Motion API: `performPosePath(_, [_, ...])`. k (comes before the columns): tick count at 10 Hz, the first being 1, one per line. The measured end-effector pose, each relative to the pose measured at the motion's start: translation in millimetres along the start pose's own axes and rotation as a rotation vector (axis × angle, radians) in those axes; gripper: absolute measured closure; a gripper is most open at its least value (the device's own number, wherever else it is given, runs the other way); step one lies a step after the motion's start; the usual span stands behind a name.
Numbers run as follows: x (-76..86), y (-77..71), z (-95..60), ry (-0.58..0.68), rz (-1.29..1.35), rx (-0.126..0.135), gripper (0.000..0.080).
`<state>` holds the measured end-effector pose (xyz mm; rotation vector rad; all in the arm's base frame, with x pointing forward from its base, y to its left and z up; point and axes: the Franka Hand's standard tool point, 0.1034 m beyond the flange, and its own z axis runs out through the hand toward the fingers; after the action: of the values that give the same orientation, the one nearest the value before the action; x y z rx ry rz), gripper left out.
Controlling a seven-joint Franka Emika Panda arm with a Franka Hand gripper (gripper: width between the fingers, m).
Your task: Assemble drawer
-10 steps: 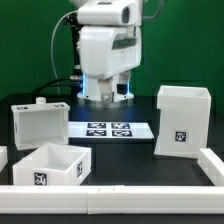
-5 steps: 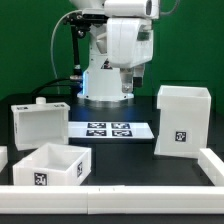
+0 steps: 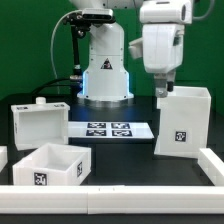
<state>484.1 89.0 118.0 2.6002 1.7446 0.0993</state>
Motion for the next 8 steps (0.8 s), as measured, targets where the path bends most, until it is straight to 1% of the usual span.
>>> performPosePath(1, [3.2,-1.0,5.5,0.003,-0.002,0.005,0.0151])
performPosePath(2, [1.4,-1.8,13.4,0.002,0.001,0.014,0.0151])
performPosePath(3, [-1.6,0.4,16.8,0.002,0.000,0.017,0.0151])
performPosePath(4, [-1.4,0.1,16.8,0.002,0.002,0.018,0.0171])
performPosePath(5, [-1.5,-0.1,17.1,0.001,0.002,0.018,0.0301])
performPosePath(6, [-1.7,-0.2,17.4,0.001,0.002,0.019,0.0301])
performPosePath(7, [-1.8,-0.3,17.7,0.001,0.002,0.020,0.0532])
performPosePath(8, [-1.9,-0.5,18.0,0.001,0.002,0.020,0.0532])
